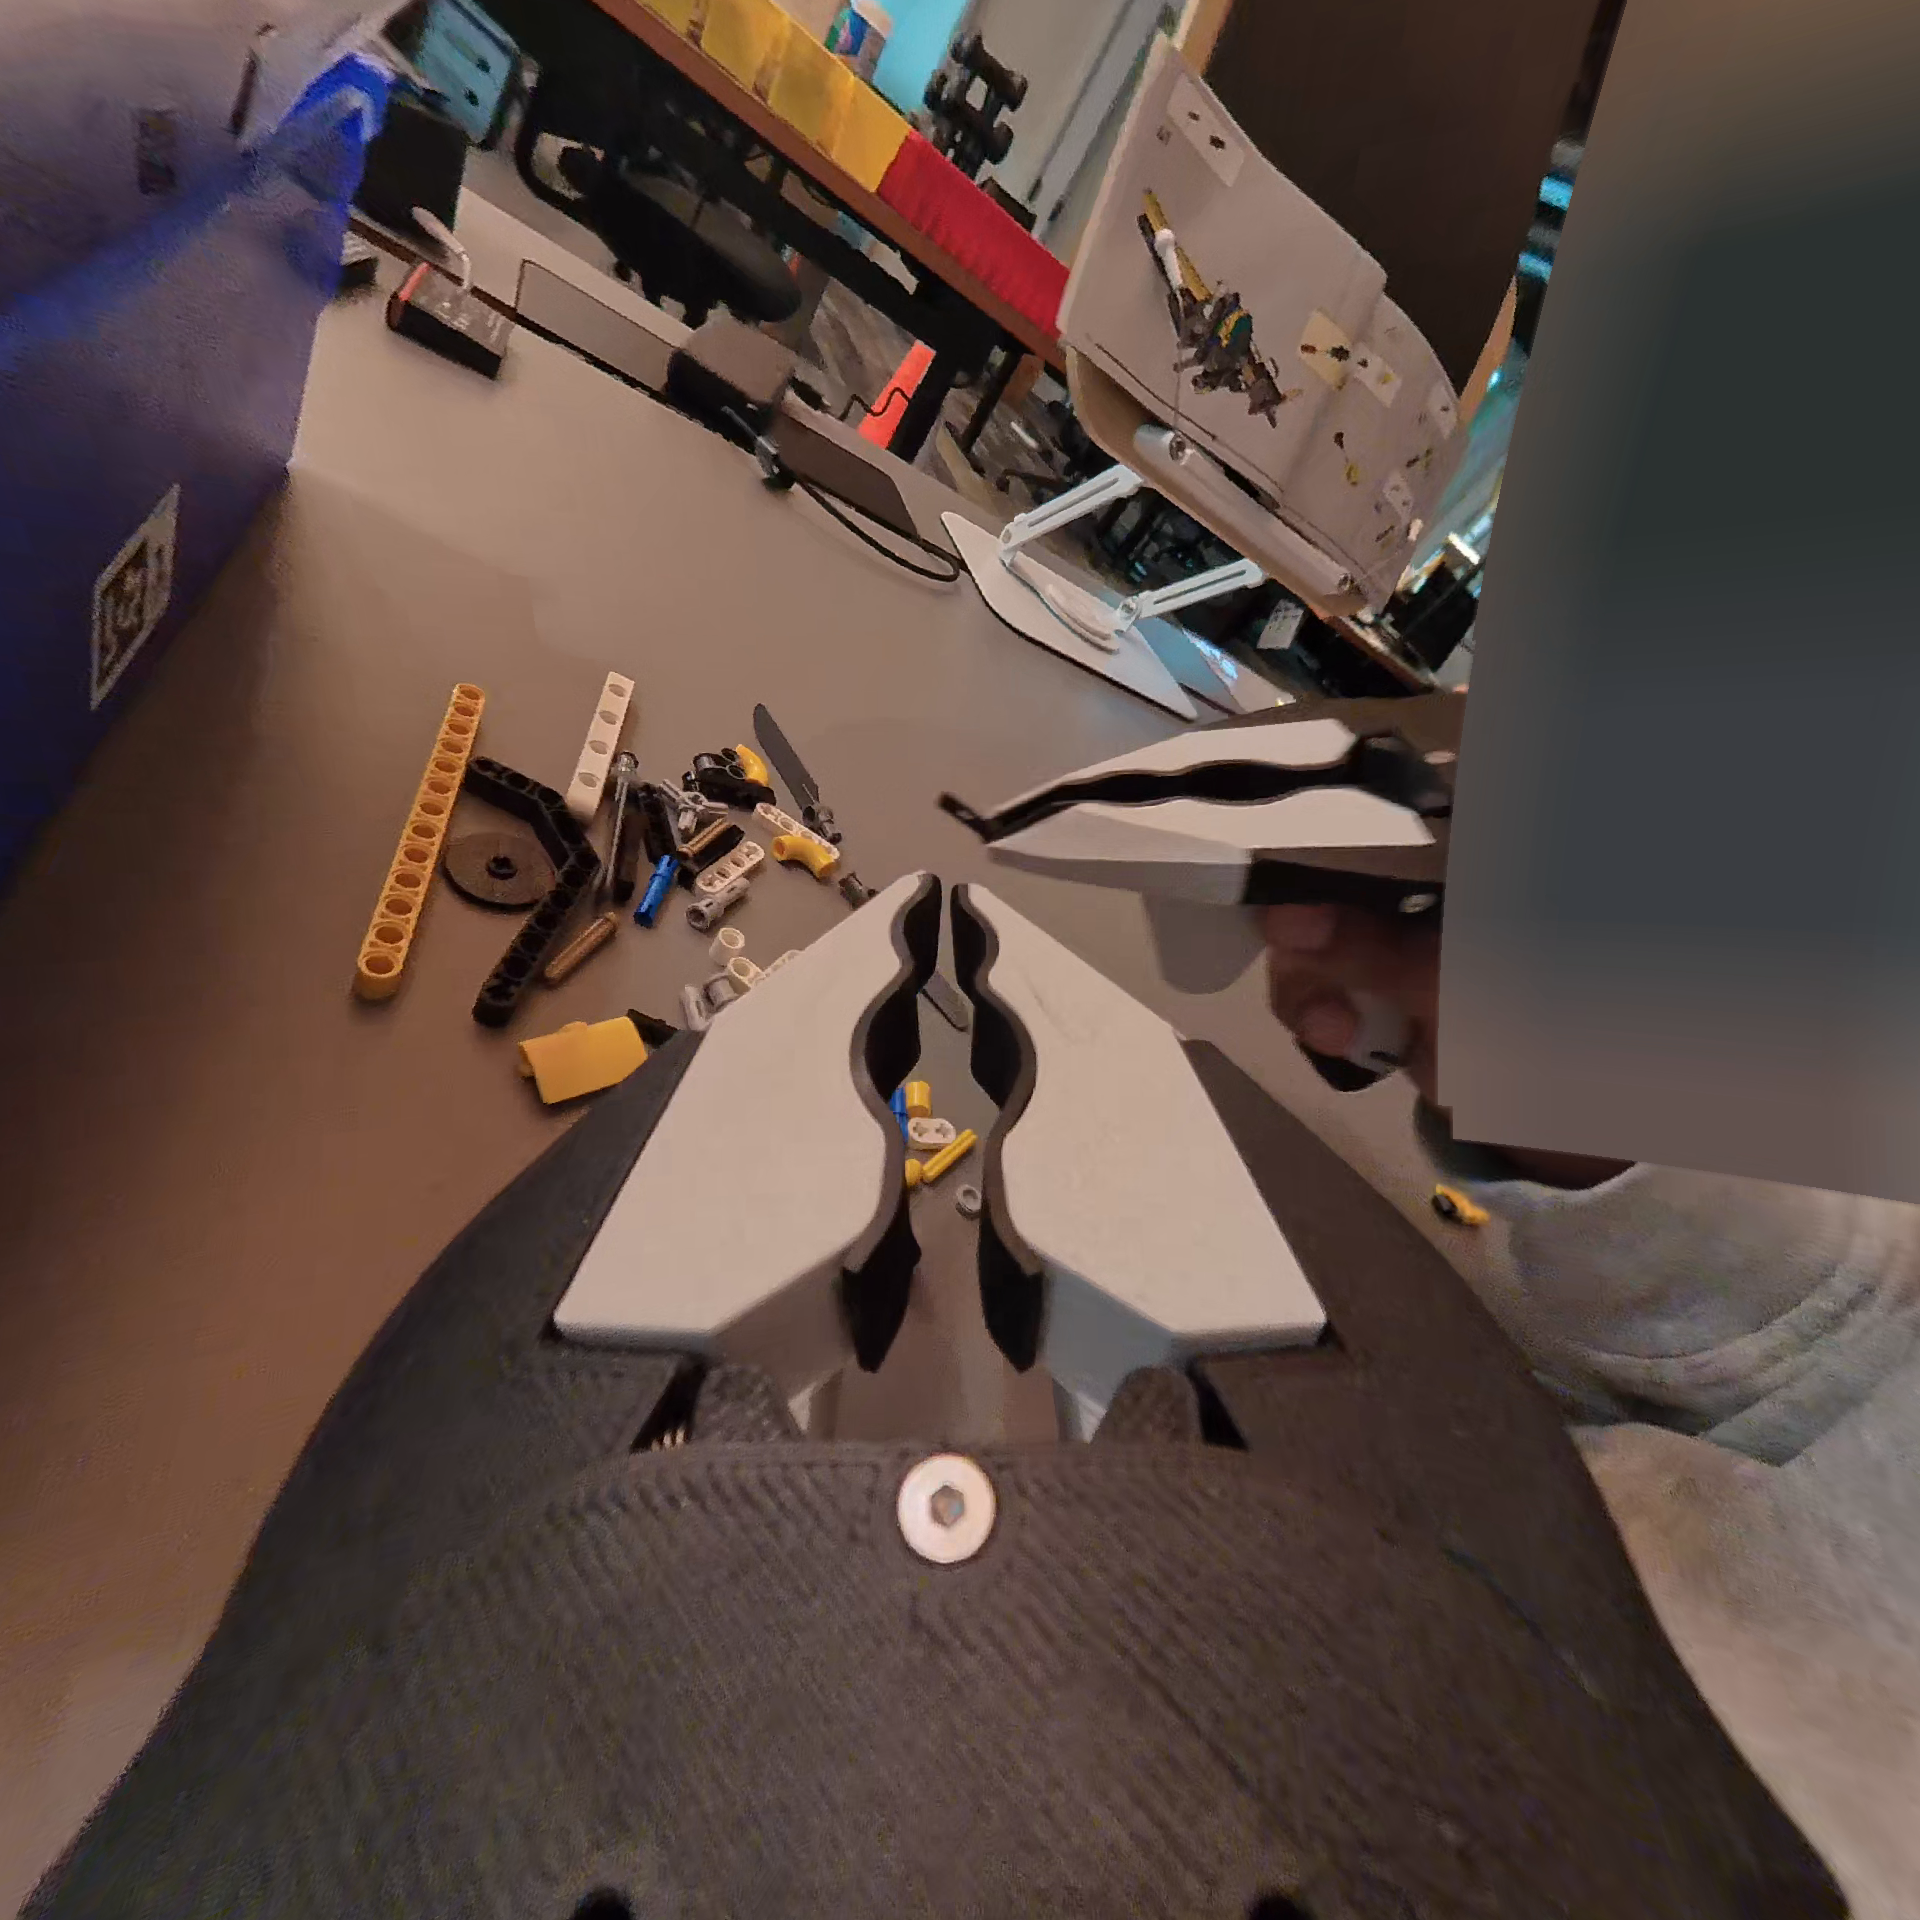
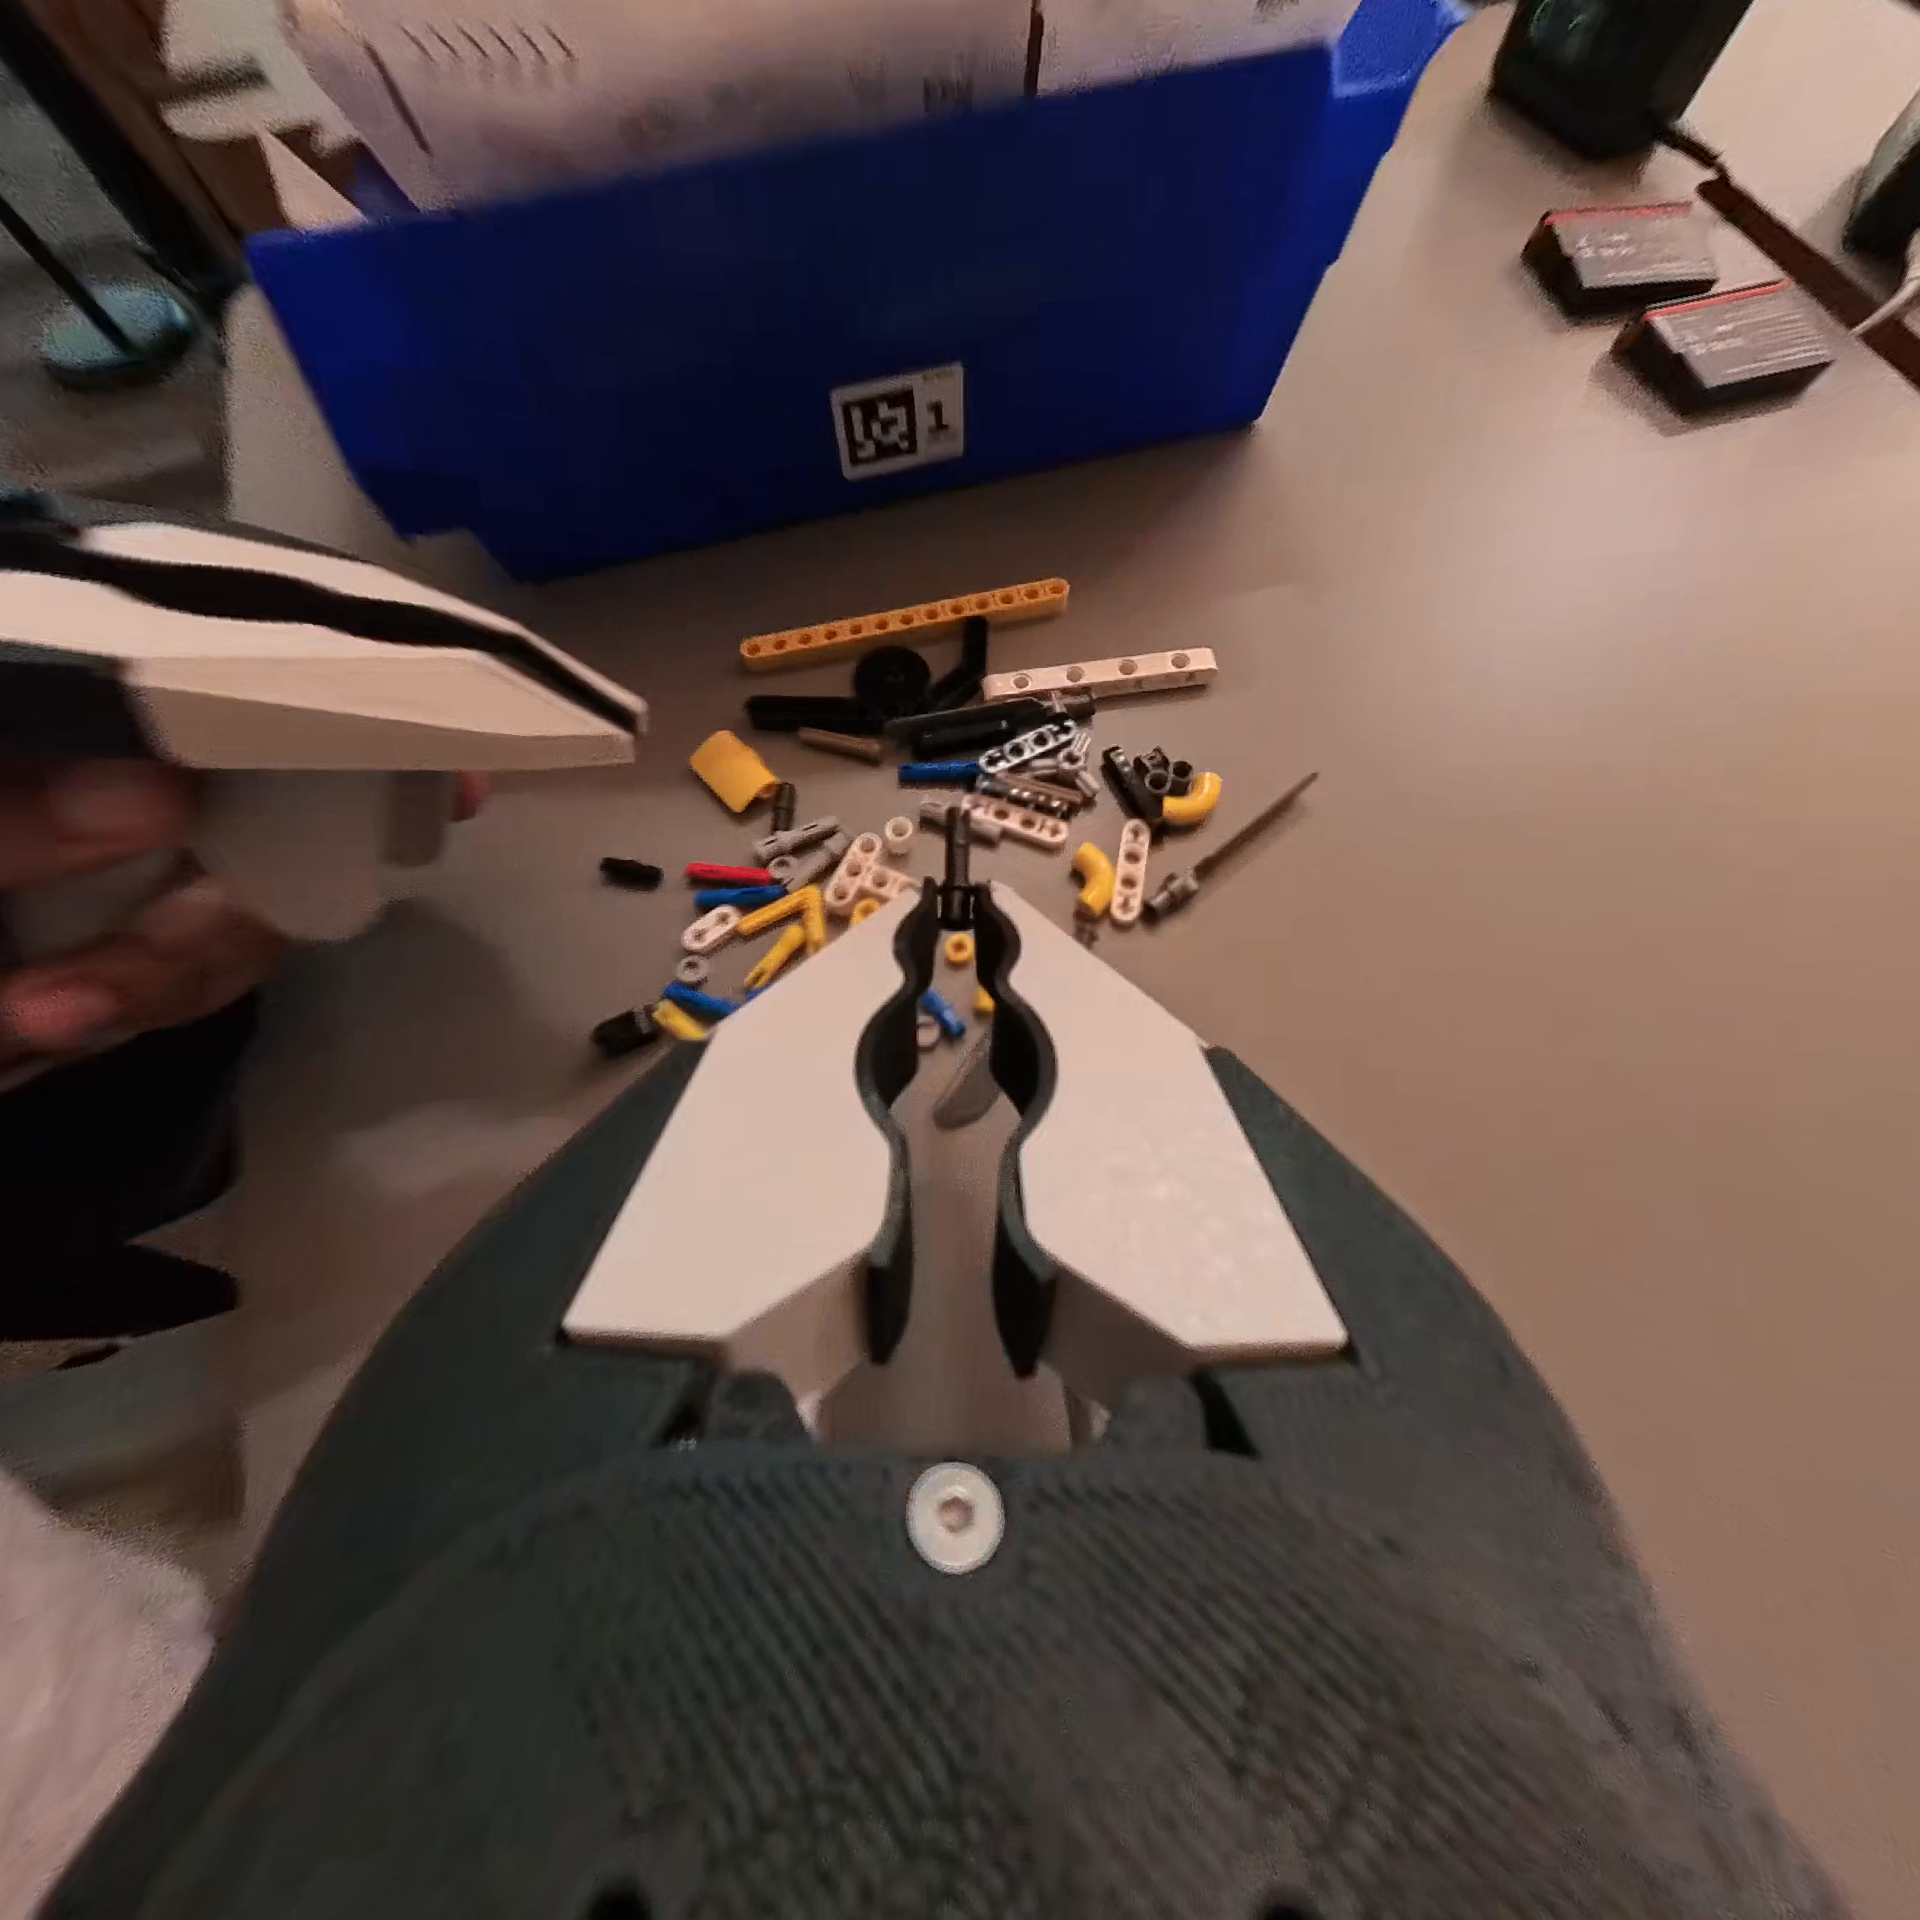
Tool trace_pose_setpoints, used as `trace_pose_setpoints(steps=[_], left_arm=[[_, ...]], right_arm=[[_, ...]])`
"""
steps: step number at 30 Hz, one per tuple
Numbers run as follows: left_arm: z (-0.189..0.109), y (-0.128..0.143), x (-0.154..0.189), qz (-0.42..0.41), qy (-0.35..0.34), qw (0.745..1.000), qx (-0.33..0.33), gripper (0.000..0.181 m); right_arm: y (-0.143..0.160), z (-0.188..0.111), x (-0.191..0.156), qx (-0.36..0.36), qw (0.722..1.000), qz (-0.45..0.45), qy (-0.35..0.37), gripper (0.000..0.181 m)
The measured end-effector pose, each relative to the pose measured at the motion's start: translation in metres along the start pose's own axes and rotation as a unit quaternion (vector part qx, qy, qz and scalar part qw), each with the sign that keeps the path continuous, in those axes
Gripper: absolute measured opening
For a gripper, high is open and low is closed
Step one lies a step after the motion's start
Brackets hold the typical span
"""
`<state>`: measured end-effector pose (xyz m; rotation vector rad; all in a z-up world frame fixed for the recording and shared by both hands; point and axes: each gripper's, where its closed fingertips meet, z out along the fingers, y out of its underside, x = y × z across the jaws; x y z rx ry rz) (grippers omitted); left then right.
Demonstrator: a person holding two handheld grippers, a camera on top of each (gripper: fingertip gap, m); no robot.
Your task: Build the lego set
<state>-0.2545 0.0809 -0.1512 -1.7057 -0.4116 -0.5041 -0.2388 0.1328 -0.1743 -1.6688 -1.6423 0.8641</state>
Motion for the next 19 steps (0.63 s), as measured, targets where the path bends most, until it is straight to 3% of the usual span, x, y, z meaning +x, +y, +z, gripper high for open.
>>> trace_pose_setpoints(steps=[5, 9, 13, 15, 19], left_arm=[[0.007, 0.013, 0.025, 0.067, 0.026, 0.997, -0.032, 0.001], [0.018, 0.044, 0.059, 0.112, 0.078, 0.986, -0.091, 0.007], [0.029, 0.084, 0.117, 0.125, 0.166, 0.967, -0.151, 0.016], [0.035, 0.108, 0.148, 0.145, 0.207, 0.949, -0.186, 0.021], [0.048, 0.150, 0.198, 0.211, 0.267, 0.911, -0.236, 0.027]], right_arm=[[0.021, -0.075, -0.005, 0.037, 0.998, 0.036, 0.018, 0.005], [0.081, -0.157, 0.008, 0.018, 0.990, 0.113, 0.086, 0.005], [0.152, -0.232, 0.012, 0.005, 0.966, 0.215, 0.142, 0.005], [0.179, -0.249, 0.002, 0.016, 0.953, 0.268, 0.136, 0.005], [0.208, -0.246, -0.027, 0.047, 0.935, 0.344, 0.077, 0.005]])
